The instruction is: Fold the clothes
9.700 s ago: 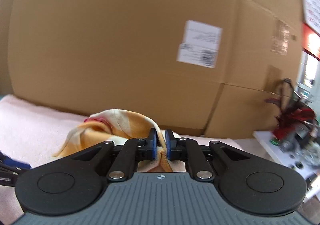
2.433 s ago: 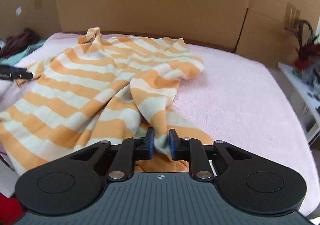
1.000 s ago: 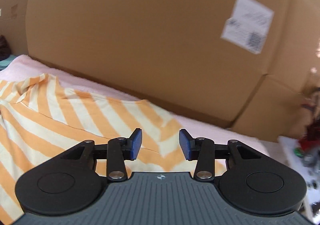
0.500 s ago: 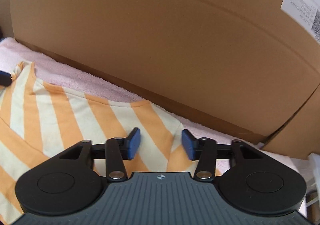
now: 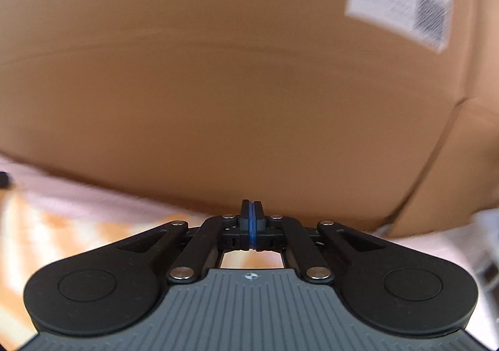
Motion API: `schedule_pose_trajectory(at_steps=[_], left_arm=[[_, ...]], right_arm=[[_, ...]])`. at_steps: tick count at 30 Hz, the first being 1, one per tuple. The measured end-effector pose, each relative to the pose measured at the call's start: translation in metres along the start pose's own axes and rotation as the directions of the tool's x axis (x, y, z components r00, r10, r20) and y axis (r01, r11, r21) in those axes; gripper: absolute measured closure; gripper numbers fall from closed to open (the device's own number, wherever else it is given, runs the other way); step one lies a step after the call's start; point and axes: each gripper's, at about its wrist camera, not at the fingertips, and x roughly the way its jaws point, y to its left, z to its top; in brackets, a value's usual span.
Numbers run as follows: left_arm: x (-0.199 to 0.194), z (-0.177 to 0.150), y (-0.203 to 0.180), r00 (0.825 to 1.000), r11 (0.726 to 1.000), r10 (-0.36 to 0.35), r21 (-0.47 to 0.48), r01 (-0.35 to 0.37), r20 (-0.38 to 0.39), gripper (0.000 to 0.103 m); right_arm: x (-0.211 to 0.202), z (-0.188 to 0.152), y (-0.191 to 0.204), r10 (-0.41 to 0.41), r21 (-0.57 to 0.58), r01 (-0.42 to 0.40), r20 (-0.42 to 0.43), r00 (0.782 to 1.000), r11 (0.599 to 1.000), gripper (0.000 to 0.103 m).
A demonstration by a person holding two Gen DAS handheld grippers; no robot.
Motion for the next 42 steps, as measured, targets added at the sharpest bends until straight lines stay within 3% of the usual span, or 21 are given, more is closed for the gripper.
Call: schedule_pose_trajectory(at_steps=[2,4,5,7,9,11,14,16,17,18,19,20,22,27,30,33,35,38,42], left_arm=[[-0.008,0.001,0.005,0.998,0.998,-0.056,-0.006,0.056,-0.026,0.103],[-0.024,-0.004,0.004,0.999,0.998,-0.049,0.043,0.050,-0.021,0.103],[-0.031,-0.008,0.005,0.998,0.997,-0.050,0.063,0.051,-0.031,0.101],[-0.040,-0.015,0.007,0.997,0.995,-0.055,0.084,0.059,-0.045,0.098],[-0.045,-0.020,0.007,0.996,0.994,-0.067,0.086,0.071,-0.051,0.083],[-0.049,-0.026,0.008,0.995,0.993,-0.078,0.088,0.083,-0.057,0.061],[-0.040,-0.029,-0.003,0.987,0.988,-0.131,0.076,0.138,-0.088,0.061],[-0.035,-0.034,-0.013,0.984,0.983,-0.149,0.091,0.157,-0.094,0.061],[-0.029,-0.036,-0.015,0.986,0.987,-0.131,0.083,0.140,-0.101,0.064],[-0.027,-0.037,-0.016,0.990,0.990,-0.119,0.073,0.124,-0.078,0.067],[-0.027,-0.035,-0.015,0.992,0.992,-0.107,0.062,0.111,-0.068,0.078],[-0.026,-0.033,-0.014,0.994,0.994,-0.095,0.052,0.098,-0.058,0.089],[-0.024,-0.027,-0.008,0.995,0.996,-0.091,0.000,0.091,-0.051,0.095],[-0.014,-0.010,-0.006,1.000,1.000,-0.005,0.019,0.005,0.000,0.101],[-0.007,-0.005,0.001,1.000,1.000,0.003,-0.007,-0.003,-0.010,0.101],[-0.012,-0.017,0.001,0.999,1.000,0.012,0.028,-0.011,-0.033,0.101],[-0.036,-0.024,0.004,1.000,1.000,-0.005,0.030,0.005,-0.009,0.101],[-0.080,-0.036,0.004,0.999,0.998,-0.003,0.064,0.000,0.044,0.098],[-0.149,-0.064,0.000,0.997,0.997,-0.027,0.071,0.022,0.071,0.092]], right_arm=[[0.000,0.002,-0.010,0.041,0.052,-0.040,-0.021,0.999,0.998,0.103],[0.001,0.002,-0.013,0.113,0.054,-0.110,-0.069,0.991,0.992,0.097],[0.001,0.000,-0.012,0.131,0.033,-0.129,-0.085,0.988,0.991,0.087],[0.000,-0.004,-0.009,0.153,-0.009,-0.155,-0.104,0.983,0.988,0.049],[0.000,-0.008,-0.007,0.168,-0.026,-0.172,-0.104,0.980,0.985,0.038],[0.002,-0.010,-0.007,0.216,0.002,-0.218,-0.110,0.970,0.976,0.037],[0.009,-0.012,0.001,0.263,0.022,-0.263,-0.155,0.952,0.965,0.039],[0.007,-0.014,0.012,0.254,-0.013,-0.260,-0.164,0.953,0.966,0.065],[0.003,-0.016,0.019,0.229,-0.066,-0.242,-0.155,0.961,0.968,0.071],[-0.001,-0.017,0.027,0.205,-0.118,-0.223,-0.145,0.968,0.968,0.095],[-0.003,-0.016,0.032,0.190,-0.150,-0.209,-0.132,0.973,0.966,0.098],[-0.004,-0.014,0.037,0.179,-0.173,-0.198,-0.118,0.977,0.965,0.098],[-0.013,-0.010,0.037,0.156,-0.180,-0.165,-0.060,0.986,0.970,0.099],[-0.027,0.007,0.005,0.058,-0.050,-0.055,0.059,0.997,0.997,0.101],[-0.012,0.009,0.000,-0.012,-0.024,0.013,0.034,0.999,1.000,0.102],[0.009,-0.007,0.008,-0.092,-0.115,0.085,-0.053,0.994,0.990,0.103],[0.003,-0.014,0.001,-0.096,-0.089,0.089,-0.072,0.993,0.992,0.103],[-0.042,-0.014,-0.027,-0.049,0.048,0.050,-0.019,0.999,0.998,0.100],[-0.127,-0.030,-0.053,0.043,0.104,-0.045,0.026,0.999,0.994,0.083]])
